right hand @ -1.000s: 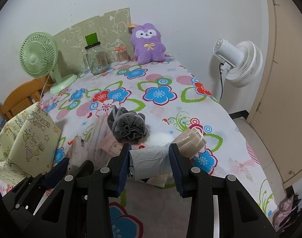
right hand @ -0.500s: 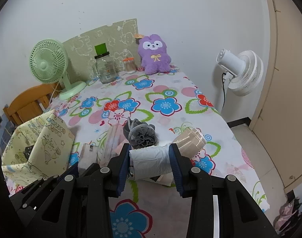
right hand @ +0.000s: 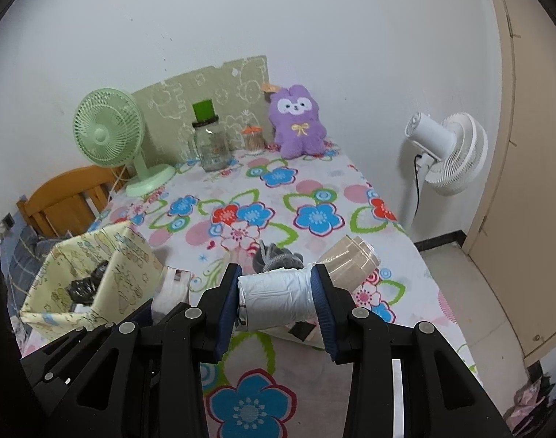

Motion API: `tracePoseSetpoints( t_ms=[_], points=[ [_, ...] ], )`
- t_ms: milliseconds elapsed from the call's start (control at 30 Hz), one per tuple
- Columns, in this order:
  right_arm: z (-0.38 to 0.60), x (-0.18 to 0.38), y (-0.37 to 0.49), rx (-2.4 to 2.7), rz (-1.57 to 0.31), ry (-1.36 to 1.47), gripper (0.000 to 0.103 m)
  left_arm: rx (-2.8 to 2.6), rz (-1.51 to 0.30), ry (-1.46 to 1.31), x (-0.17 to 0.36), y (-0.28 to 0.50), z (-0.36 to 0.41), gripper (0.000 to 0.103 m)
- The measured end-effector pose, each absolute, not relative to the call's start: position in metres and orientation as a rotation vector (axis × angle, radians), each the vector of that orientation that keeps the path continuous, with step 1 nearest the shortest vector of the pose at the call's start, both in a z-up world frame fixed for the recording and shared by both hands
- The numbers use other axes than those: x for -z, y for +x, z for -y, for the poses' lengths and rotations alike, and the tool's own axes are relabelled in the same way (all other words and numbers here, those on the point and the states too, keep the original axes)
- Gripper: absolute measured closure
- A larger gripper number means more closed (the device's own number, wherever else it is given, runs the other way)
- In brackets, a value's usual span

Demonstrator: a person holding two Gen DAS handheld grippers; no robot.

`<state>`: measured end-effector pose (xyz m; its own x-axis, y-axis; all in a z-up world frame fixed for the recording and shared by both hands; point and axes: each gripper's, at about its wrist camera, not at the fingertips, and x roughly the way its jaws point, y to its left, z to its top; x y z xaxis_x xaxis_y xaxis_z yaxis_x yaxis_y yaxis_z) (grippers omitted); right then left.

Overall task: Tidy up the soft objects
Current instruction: 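Close the left tool on the white cartoon packet while the right tool holds the towel, then carry the towel in the right tool and packet in the left tool over the yellow box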

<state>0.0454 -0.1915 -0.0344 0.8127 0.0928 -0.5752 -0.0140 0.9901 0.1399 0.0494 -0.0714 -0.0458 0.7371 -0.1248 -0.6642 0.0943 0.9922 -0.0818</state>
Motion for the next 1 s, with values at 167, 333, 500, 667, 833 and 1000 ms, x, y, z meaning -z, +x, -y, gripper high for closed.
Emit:
tracePoseSetpoints(
  t_ms=[167,333,500,667,833,1000],
  points=[
    [0.188,0.018,0.041,-0.071,-0.592,0.121,0.060,0.127,-0.705,-0.041,0.030,0.045,0.069,0.083],
    [0.184,0.003,0.036,-0.088,-0.564,0.109,0.060,0.135,-0.680,-0.038,0.015,0.042,0.065,0.083],
    [0.179,-0.009,0.034,-0.102,-0.543,0.098,0.060,0.140,-0.660,-0.031,0.004,0.039,0.061,0.083],
    [0.175,-0.019,0.031,-0.112,-0.523,0.088,0.060,0.144,-0.639,-0.026,-0.005,0.039,0.057,0.083],
    [0.168,-0.027,0.031,-0.127,-0.509,0.079,0.060,0.136,-0.616,-0.019,-0.013,0.039,0.051,0.083],
    [0.158,-0.033,0.034,-0.144,-0.504,0.073,0.060,0.124,-0.609,-0.013,-0.017,0.042,0.043,0.083]
  ],
)
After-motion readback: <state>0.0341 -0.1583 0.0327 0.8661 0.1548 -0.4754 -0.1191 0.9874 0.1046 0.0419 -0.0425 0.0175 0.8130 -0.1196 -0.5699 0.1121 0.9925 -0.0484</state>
